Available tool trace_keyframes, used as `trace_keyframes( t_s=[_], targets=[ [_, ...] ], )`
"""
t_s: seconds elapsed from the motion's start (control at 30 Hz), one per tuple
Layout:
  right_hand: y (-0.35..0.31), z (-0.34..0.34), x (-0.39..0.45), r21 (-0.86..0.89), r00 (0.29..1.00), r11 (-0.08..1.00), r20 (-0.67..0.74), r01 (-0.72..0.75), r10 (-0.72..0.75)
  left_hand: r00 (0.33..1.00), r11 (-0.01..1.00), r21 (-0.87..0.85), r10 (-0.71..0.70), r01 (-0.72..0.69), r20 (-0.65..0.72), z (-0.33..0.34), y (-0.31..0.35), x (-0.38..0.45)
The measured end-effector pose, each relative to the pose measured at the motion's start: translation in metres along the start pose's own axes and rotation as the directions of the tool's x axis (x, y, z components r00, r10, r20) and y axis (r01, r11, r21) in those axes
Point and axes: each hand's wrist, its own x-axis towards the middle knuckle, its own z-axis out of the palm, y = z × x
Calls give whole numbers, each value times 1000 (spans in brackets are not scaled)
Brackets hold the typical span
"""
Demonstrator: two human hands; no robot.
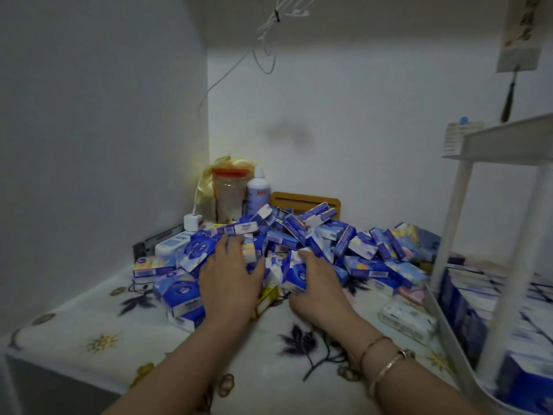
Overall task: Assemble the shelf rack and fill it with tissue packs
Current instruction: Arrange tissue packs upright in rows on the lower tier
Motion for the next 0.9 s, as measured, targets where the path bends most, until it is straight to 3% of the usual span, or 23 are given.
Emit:
trace_keyframes(
  t_s=[0.1, 0.2, 0.23, 0.3, 0.33, 0.37, 0.43, 0.5, 0.63, 0.8, 0.9],
  targets=[
    [6, 2, 3, 11, 999, 1000, -43, -2, 2, 995, 976, -202, 68, -81, -74, 5, -1, -4],
    [4, -12, 3, 389, 993, 917, -37, -87, 110, 973, 869, -437, 194, -231, -127, 2, 12, -12],
    [1, -18, 3, 581, 985, 801, 5, -145, 175, 959, 833, -476, 248, -282, -133, 2, 18, -16],
    [-4, -27, 3, 879, 954, 403, 157, -253, 257, 946, 778, -548, 312, -307, -88, 3, 29, -22],
    [-5, -31, 1, 935, 943, 220, 221, -278, 250, 945, 766, -572, 325, -294, -50, 4, 33, -24],
    [-4, -34, 0, 946, 935, 124, 264, -299, 236, 945, 754, -598, 326, -271, -17, 5, 35, -26],
    [-2, -38, -3, 923, 920, 144, 318, -356, 231, 948, 712, -671, 315, -208, 40, 5, 35, -28],
    [0, -40, -4, 874, 906, 280, 325, -397, 271, 940, 672, -723, 326, -157, 99, 2, 32, -30],
    [2, -43, -3, 799, 900, 432, 300, -419, 316, 905, 711, -678, 393, -187, 163, 2, 27, -34],
    [-2, -46, -8, 869, 930, 345, 292, -356, 226, 894, 764, -594, 419, -252, 158, 8, 23, -32],
    [-3, -50, -3, 921, 938, 253, 231, -296, 257, 920, 766, -587, 382, -262, 88, 9, 24, -27]
  ],
)
